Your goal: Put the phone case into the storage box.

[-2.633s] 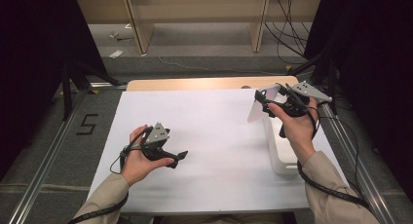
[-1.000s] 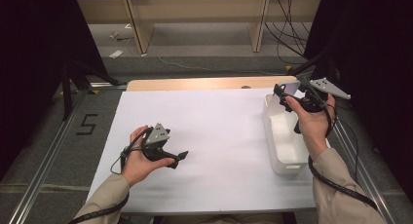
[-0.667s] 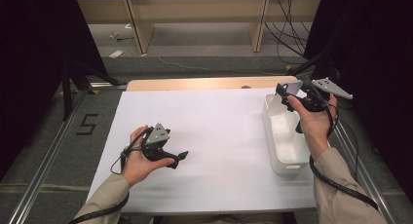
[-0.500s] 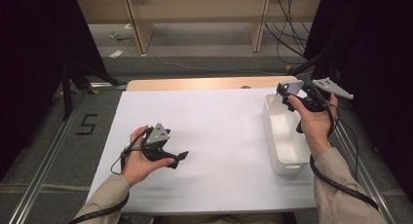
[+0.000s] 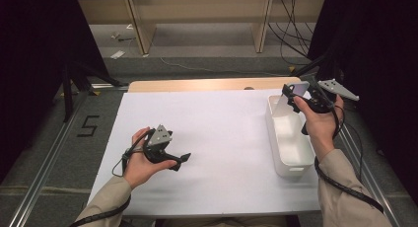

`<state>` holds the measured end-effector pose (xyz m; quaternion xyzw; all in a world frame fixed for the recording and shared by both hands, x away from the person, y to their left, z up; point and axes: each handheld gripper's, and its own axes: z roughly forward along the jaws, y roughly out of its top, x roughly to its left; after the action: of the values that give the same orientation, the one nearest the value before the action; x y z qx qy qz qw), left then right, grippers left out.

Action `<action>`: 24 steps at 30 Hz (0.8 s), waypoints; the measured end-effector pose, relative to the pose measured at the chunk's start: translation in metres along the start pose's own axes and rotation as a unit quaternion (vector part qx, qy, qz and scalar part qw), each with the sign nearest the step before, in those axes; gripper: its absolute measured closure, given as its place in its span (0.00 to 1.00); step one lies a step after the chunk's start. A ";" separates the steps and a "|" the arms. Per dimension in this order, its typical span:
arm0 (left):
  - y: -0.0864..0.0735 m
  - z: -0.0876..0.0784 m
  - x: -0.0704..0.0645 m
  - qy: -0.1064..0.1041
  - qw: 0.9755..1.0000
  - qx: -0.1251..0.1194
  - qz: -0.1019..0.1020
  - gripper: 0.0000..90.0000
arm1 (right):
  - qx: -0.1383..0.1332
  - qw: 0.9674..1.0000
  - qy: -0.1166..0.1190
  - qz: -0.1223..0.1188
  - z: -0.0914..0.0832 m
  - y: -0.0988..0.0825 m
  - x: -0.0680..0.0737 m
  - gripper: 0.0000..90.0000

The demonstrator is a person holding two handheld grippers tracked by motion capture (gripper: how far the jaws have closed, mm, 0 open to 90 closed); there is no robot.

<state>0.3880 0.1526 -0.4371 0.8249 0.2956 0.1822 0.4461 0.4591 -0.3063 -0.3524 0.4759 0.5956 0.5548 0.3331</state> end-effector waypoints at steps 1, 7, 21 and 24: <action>0.000 0.000 0.000 0.000 1.000 0.000 0.000 0.00 | 0.001 1.000 -0.001 0.000 0.000 0.000 0.000 0.20; 0.000 0.000 0.000 0.000 1.000 -0.001 0.000 0.00 | 0.001 1.000 -0.004 0.002 0.000 0.000 -0.002 0.20; 0.000 0.000 0.000 0.000 1.000 -0.002 0.000 0.00 | 0.001 1.000 -0.014 0.003 0.000 -0.001 -0.008 0.20; 0.000 0.000 0.000 0.000 1.000 -0.001 0.000 0.00 | 0.002 1.000 -0.015 0.003 0.000 -0.001 -0.009 0.20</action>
<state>0.3879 0.1525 -0.4369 0.8242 0.2955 0.1821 0.4475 0.4619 -0.3145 -0.3548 0.4871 0.5903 0.5470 0.3393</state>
